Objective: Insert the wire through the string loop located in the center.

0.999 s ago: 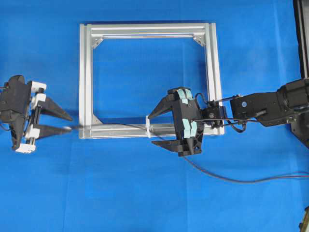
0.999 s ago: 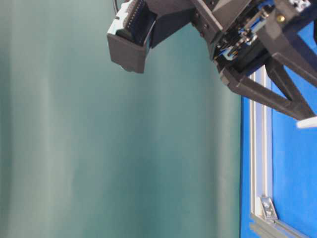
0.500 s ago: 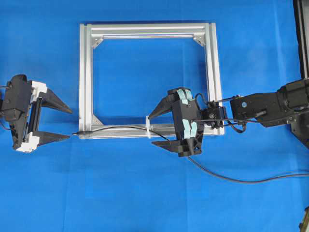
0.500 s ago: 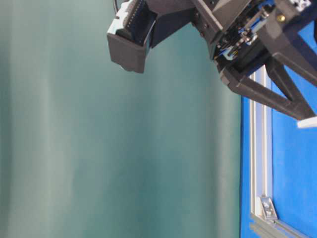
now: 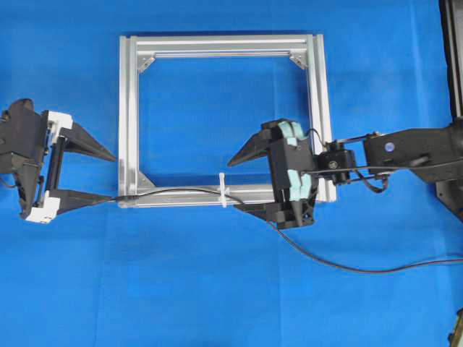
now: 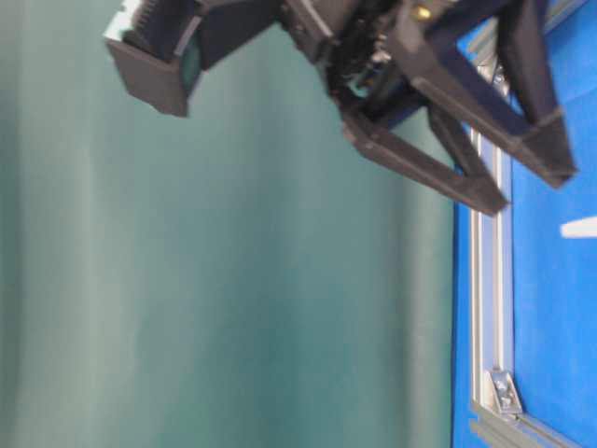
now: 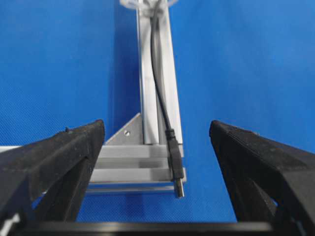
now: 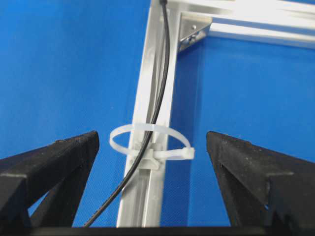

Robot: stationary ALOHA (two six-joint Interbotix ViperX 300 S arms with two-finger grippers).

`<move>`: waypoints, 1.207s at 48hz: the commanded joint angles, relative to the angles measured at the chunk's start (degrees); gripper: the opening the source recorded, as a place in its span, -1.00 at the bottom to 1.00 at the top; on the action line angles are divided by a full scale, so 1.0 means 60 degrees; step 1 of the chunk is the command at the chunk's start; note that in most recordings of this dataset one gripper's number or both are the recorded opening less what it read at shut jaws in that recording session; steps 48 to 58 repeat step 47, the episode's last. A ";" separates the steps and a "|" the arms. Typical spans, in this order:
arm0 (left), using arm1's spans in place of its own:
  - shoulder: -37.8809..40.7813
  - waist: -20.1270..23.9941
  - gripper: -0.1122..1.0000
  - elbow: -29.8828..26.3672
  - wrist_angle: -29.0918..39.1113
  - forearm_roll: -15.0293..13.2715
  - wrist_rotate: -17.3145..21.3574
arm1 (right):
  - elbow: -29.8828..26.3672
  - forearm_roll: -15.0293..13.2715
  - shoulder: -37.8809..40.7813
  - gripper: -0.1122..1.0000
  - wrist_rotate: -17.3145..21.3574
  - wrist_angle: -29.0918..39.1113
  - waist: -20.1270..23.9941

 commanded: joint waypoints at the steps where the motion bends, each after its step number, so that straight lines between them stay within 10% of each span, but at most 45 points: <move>1: -0.0293 0.0059 0.84 -0.0146 0.0132 0.0015 0.0015 | -0.0044 -0.0073 -0.0469 0.89 0.0000 0.0088 0.0029; 58: -0.0630 0.0205 0.83 -0.0249 0.0513 0.0015 0.0029 | 0.0176 -0.0088 -0.1011 0.89 0.0000 0.0132 0.0044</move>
